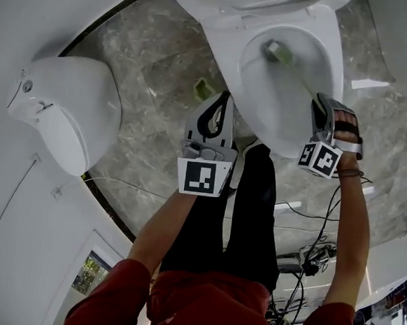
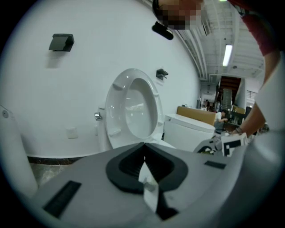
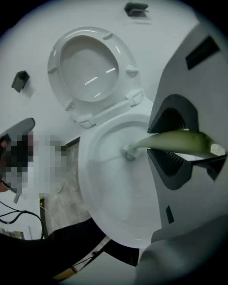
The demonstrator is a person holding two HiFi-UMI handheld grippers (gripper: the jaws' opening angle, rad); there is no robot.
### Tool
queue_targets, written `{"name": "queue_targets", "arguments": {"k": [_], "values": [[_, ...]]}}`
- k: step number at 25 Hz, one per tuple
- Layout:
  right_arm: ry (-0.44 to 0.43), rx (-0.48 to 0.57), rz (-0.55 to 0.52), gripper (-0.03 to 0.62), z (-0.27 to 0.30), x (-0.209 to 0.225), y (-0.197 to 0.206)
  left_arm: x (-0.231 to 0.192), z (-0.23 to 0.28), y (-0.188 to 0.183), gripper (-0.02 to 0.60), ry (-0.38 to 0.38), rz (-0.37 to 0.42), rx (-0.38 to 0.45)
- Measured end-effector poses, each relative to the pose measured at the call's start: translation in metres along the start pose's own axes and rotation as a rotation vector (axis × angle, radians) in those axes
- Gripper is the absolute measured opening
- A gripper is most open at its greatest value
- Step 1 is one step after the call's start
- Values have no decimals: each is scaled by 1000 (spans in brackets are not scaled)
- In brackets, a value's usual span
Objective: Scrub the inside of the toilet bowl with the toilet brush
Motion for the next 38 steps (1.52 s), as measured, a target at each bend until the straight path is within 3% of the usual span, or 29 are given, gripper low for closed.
{"name": "queue_targets", "arguments": {"k": [3,5,7,11,13,14,16,21,23,25,30,34,38], "values": [[-71,-61,56,106,-7,-31,17,-1,-1,2,0,-3,-11,0],[-129,-97,164,106,-17,-49,14,-4,-2,5,0,-8,-10,-10],[-193,-154,441,106,-25,-59,5,-6,-2,6,0,-13,-8,-10],[-252,-236,1203,106,-32,-47,-14,-4,-2,7,0,-3,-8,-13],[-272,-240,1458,106,-29,-44,-25,-4,-2,6,0,-2,-12,-13],[-278,-244,1530,104,-26,-46,-30,-3,-1,5,0,-3,-11,-13],[-270,-277,1558,104,-18,-52,-35,-3,0,4,0,-3,-3,-11],[-160,-390,1300,103,-15,-50,12,3,2,-3,0,12,15,27],[-123,-390,1287,104,-20,-33,37,4,3,-4,0,16,28,24],[-71,-367,1311,103,-28,-12,51,7,3,-6,0,16,30,-4],[25,-318,1353,101,-67,26,53,17,-5,-29,0,8,2,20],[48,-250,1359,101,-109,56,36,24,-24,-74,0,-14,18,92],[69,-113,1361,101,-156,102,17,37,-49,-131,0,-52,50,166]]}}
Point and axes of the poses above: the fingertips, and each gripper's own axes: z forward along the fingers, x to its right, y out of its underside, the point moved 6 cm from there along -z, backward along the fingers, and after that the axes turned 7 degrees about y, right-handed, at the moved point
